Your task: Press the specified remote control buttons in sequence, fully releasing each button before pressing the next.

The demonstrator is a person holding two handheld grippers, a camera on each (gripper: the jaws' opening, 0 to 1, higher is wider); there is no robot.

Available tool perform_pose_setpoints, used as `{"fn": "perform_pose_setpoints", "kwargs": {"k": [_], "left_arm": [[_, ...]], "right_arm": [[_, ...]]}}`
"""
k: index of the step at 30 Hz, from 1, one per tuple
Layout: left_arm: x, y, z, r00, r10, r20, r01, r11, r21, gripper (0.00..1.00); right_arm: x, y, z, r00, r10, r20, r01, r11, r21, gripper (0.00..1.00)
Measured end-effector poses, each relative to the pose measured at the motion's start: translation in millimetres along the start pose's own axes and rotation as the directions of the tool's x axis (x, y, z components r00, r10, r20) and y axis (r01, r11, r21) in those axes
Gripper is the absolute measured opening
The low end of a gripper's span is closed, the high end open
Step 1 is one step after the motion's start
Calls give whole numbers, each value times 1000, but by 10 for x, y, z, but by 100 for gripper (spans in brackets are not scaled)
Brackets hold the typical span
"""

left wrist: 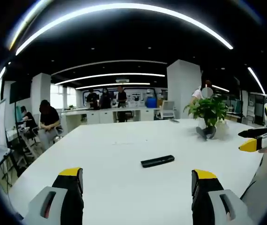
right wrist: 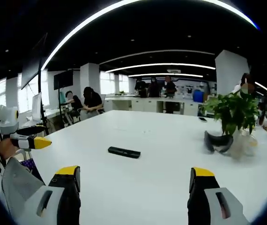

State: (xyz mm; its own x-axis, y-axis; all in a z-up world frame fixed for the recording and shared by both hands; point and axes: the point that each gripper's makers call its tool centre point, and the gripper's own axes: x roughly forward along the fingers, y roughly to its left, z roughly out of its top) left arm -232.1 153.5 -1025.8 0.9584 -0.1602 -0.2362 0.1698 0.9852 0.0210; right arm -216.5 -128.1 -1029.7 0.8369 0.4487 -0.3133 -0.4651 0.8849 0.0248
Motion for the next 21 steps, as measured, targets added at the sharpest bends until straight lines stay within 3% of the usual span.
{"fn": "perform_pose_setpoints", "kwargs": {"k": [21], "left_arm": [[-18, 74, 20, 1000, -1, -3, 1, 1000, 3, 100]], "right_arm": [[19, 87, -11, 1000, 23, -8, -24, 1000, -5, 96]]}}
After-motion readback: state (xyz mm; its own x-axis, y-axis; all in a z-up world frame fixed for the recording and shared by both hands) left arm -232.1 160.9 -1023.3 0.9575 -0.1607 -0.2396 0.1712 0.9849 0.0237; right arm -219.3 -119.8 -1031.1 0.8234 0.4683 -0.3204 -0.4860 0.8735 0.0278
